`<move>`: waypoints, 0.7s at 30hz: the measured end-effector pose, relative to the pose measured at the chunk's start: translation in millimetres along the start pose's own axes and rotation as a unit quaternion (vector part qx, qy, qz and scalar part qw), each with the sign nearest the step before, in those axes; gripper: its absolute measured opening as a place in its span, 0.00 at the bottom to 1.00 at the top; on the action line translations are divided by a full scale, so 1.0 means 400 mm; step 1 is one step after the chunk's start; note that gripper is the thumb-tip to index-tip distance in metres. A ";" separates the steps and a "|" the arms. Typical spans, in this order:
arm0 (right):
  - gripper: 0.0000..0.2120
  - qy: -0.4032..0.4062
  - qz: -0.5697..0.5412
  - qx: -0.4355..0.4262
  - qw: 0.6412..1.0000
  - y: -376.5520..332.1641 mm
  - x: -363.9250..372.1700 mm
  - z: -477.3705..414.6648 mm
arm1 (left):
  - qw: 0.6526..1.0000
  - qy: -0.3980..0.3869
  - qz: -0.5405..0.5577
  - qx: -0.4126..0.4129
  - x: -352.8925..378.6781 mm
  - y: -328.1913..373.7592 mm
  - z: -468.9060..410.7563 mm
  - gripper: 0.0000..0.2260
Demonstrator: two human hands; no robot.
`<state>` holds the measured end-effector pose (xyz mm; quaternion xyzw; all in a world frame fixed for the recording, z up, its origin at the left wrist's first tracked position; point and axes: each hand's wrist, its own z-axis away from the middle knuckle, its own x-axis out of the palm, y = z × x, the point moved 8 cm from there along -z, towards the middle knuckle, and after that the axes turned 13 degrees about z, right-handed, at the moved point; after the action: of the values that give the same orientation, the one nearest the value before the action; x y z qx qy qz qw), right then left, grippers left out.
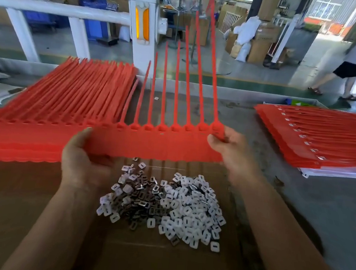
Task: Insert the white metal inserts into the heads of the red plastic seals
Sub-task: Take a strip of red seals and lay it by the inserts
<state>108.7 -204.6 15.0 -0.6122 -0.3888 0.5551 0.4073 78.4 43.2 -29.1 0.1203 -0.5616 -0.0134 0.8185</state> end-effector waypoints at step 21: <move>0.14 0.127 0.011 0.093 0.987 0.187 -0.109 -0.005 | 0.785 -0.211 -0.556 0.174 0.066 -0.067 -0.045 0.36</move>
<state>108.8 -272.5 -38.9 -0.6417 -0.2734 0.5109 0.5025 107.7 16.4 -16.7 0.5464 -0.5491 -0.3930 0.4955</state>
